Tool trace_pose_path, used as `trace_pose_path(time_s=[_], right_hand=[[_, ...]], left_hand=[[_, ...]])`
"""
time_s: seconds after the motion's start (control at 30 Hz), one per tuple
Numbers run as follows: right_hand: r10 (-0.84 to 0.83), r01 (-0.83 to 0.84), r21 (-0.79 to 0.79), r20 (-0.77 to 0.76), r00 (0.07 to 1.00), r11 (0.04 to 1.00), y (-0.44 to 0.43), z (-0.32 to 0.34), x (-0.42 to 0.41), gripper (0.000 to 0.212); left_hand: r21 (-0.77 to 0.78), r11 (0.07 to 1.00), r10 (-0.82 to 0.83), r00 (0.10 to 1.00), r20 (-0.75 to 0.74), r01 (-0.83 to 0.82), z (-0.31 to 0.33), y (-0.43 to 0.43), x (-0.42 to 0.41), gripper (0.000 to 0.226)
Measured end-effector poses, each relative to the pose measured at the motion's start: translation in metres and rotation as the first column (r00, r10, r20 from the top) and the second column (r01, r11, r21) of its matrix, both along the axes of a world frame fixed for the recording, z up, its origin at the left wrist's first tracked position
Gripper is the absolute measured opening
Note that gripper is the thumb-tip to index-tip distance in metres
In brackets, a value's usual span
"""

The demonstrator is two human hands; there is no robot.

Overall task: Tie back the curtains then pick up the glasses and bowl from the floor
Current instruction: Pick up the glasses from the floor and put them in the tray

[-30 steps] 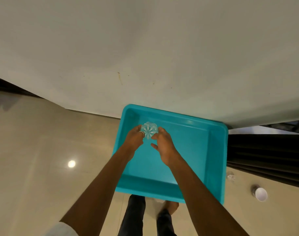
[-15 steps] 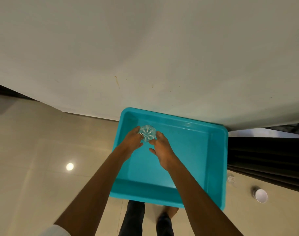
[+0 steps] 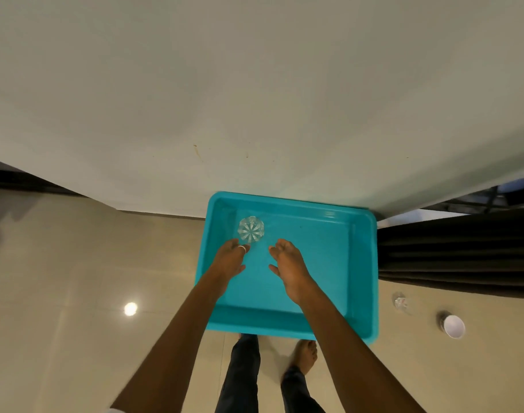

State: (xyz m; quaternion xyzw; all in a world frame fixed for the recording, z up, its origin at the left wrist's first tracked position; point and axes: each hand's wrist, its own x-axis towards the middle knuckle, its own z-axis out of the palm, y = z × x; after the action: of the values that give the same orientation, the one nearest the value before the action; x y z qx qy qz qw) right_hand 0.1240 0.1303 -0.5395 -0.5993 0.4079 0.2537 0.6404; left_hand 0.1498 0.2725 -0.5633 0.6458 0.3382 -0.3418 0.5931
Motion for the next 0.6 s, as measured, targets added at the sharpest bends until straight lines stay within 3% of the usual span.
trace_pose_path(time_s=[0.33, 0.6], right_hand=[[-0.103, 0.103, -0.056, 0.011, 0.995, 0.993, -0.060, 0.060, -0.084, 0.047], [-0.158, 0.163, -0.100, 0.057, 0.986, 0.981, -0.104, 0.078, -0.162, 0.039]], left_hand=[[-0.096, 0.995, 0.000, 0.999, -0.043, -0.004, 0.073, -0.073, -0.081, 0.037], [-0.067, 0.997, -0.029, 0.999, -0.044, 0.026, 0.112, -0.136, -0.158, 0.021]])
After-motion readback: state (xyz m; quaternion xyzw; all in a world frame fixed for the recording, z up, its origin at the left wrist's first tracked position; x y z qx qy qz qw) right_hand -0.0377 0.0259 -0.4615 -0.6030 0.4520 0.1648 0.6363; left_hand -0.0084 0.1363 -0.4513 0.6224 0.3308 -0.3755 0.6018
